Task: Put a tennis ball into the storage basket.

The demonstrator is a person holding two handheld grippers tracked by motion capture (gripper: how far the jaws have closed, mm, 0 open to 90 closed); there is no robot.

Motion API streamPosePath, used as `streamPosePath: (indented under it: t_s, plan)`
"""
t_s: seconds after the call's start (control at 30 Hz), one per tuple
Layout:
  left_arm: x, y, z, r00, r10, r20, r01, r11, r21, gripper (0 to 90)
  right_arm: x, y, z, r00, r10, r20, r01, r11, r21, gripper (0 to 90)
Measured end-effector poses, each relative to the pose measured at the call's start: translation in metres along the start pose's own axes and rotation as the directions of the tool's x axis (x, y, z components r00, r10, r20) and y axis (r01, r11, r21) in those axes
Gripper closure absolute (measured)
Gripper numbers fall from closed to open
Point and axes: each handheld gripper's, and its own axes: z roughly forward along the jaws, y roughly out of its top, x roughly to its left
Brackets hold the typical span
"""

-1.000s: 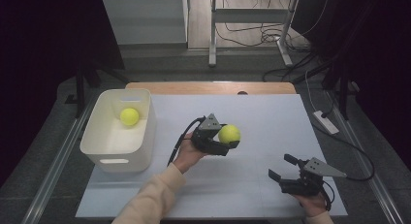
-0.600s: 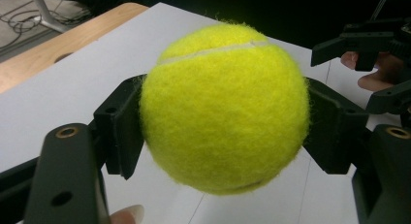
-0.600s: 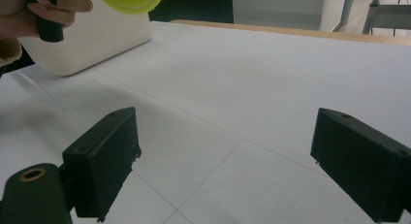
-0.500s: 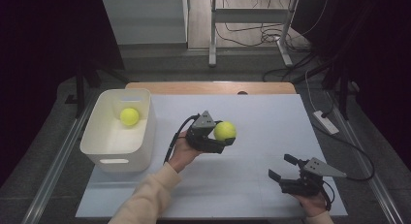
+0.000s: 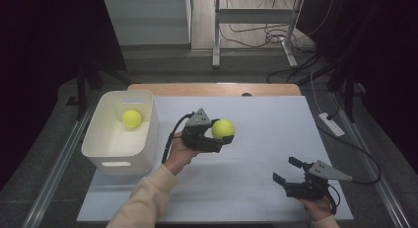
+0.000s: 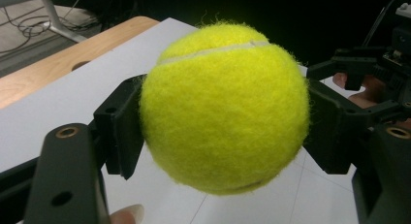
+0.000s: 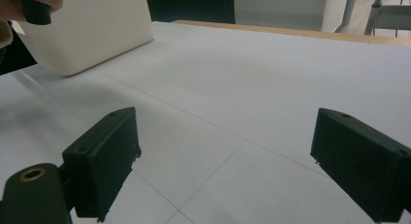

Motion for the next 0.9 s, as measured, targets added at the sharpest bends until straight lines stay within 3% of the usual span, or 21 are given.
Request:
streamPosePath:
  t_s: [0.9]
  plan:
    - [0.013,0.005,-0.034,0.9962,-0.015,-0.086,0.012,0.9992,-0.037,26.6,0.000,0.000,0.000,1.0000,0.000,0.004,0.000,1.000,0.000,9.9]
